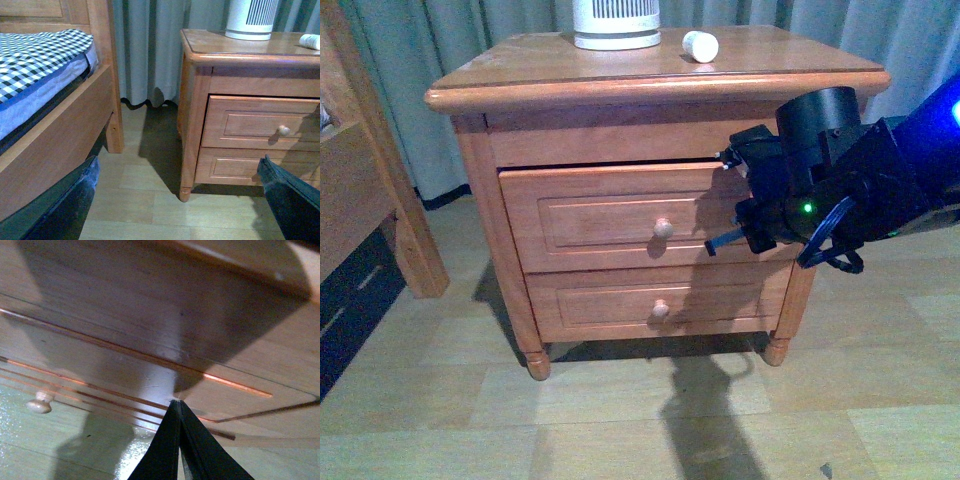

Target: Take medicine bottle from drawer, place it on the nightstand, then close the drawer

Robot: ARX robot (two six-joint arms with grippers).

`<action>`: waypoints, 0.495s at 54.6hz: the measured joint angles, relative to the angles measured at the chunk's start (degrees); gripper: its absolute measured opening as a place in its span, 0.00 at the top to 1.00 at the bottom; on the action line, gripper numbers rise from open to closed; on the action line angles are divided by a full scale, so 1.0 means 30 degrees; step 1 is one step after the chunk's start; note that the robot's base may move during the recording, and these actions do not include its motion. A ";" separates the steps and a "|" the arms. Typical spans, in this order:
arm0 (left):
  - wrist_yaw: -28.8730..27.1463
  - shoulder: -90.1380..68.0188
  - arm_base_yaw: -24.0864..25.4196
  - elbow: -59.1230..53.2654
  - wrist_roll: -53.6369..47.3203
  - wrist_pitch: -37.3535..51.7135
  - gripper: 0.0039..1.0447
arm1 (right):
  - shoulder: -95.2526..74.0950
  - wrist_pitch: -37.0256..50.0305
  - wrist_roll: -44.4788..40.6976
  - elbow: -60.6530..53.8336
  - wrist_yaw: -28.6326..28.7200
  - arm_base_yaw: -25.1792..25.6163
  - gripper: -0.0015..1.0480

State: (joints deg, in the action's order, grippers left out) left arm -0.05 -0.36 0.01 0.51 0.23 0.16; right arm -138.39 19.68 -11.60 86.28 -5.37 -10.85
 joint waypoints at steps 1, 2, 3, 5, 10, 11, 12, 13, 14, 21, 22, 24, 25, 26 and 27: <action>0.0007 0.0000 0.0000 0.0000 0.0000 0.0000 0.06 | -0.0095 -0.0044 -0.0007 0.0168 0.0007 0.0036 0.97; 0.0007 0.0000 0.0000 0.0000 -0.0007 0.0000 0.06 | -0.0153 -0.0087 0.0000 0.0270 0.0007 0.0051 0.97; 0.0000 0.0000 0.0000 0.0000 0.0000 0.0000 0.06 | -0.0153 -0.0102 0.0000 0.0291 0.0007 0.0058 0.97; 0.0007 0.0000 0.0000 0.0000 0.0000 0.0000 0.06 | -0.0189 -0.0124 0.0029 0.0342 0.0000 0.0051 0.97; 0.0007 0.0000 0.0000 0.0000 0.0000 0.0000 0.06 | -0.0160 0.0342 0.0510 0.0102 0.0233 0.0029 0.97; 0.0007 0.0000 0.0000 0.0000 -0.0007 0.0000 0.06 | -0.0095 0.0532 0.0663 -0.0051 0.0306 0.0000 0.97; 0.0007 0.0000 0.0000 0.0000 0.0000 0.0000 0.06 | 0.0000 0.0743 0.0801 -0.0262 0.0408 -0.0022 0.97; 0.0000 0.0000 -0.0007 0.0000 -0.0007 0.0000 0.06 | 0.0138 0.0969 0.0940 -0.0532 0.0532 -0.0058 0.97; 0.0000 0.0000 0.0000 0.0000 0.0000 0.0000 0.06 | 0.0240 0.1078 0.1027 -0.0699 0.0597 -0.0066 0.97; 0.0007 0.0000 0.0000 0.0000 0.0000 0.0000 0.06 | 0.2397 0.2550 0.2477 -0.3563 0.1603 -0.0481 0.97; 0.0000 0.0000 0.0000 0.0000 0.0000 0.0000 0.06 | 0.3140 0.2943 0.2820 -0.4386 0.1858 -0.0627 0.97; 0.0007 0.0000 0.0000 0.0000 0.0000 0.0000 0.06 | 0.4481 0.3461 0.3504 -0.5727 0.2229 -0.0838 0.97; 0.0007 0.0000 0.0000 0.0000 0.0000 0.0000 0.06 | 0.4772 0.3563 0.3570 -0.5996 0.2295 -0.0867 0.97; 0.0000 0.0000 -0.0007 0.0000 0.0000 0.0000 0.06 | 0.5362 0.3738 0.3789 -0.6543 0.2441 -0.0940 0.97; 0.0007 0.0000 0.0000 0.0000 -0.0007 0.0000 0.06 | 0.5960 0.3905 0.4095 -0.7082 0.2630 -0.0976 0.97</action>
State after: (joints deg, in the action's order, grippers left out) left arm -0.03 -0.36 0.01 0.51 0.21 0.16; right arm -120.51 31.40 0.69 65.04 2.52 -13.78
